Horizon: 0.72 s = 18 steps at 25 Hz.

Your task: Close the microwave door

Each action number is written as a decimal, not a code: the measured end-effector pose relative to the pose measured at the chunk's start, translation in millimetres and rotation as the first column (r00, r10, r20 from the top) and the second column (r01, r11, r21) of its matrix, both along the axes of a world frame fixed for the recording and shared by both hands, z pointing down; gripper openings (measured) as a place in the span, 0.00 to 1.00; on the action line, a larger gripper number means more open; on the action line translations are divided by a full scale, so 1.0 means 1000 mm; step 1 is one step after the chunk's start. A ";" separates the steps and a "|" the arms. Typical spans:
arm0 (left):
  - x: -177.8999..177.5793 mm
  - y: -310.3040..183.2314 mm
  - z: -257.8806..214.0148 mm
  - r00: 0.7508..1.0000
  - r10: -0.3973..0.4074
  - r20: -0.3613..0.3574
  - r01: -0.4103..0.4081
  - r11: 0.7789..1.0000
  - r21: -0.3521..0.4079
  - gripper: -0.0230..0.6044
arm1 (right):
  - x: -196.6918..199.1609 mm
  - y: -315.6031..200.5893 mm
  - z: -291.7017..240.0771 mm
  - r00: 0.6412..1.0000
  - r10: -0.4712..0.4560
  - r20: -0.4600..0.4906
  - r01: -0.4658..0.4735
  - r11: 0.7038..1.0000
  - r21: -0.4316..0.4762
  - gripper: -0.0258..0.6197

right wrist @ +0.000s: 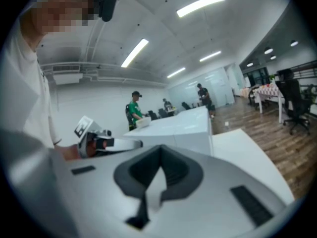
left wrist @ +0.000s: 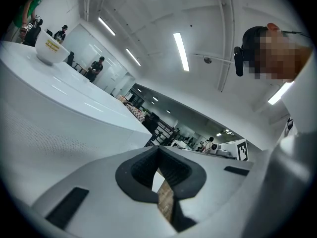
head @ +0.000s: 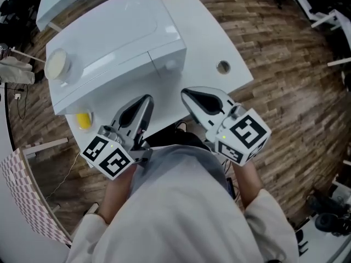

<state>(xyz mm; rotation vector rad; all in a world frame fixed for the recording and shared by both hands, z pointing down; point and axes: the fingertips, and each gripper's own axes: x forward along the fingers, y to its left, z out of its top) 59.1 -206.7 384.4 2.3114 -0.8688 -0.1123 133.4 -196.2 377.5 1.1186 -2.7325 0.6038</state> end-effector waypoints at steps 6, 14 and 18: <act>-0.008 -0.003 0.004 1.000 -0.009 -0.009 0.008 1.000 -0.015 0.06 | -0.008 0.001 0.000 1.000 -0.026 0.004 0.026 1.000 -0.008 0.08; -0.014 -0.006 0.002 1.000 -0.019 -0.018 0.019 1.000 -0.015 0.06 | -0.021 0.002 -0.001 0.998 -0.058 0.009 0.058 0.998 -0.017 0.08; -0.017 -0.006 0.006 1.000 -0.022 -0.020 0.021 0.999 -0.024 0.06 | -0.026 0.002 -0.001 0.998 -0.065 0.011 0.065 0.998 -0.020 0.08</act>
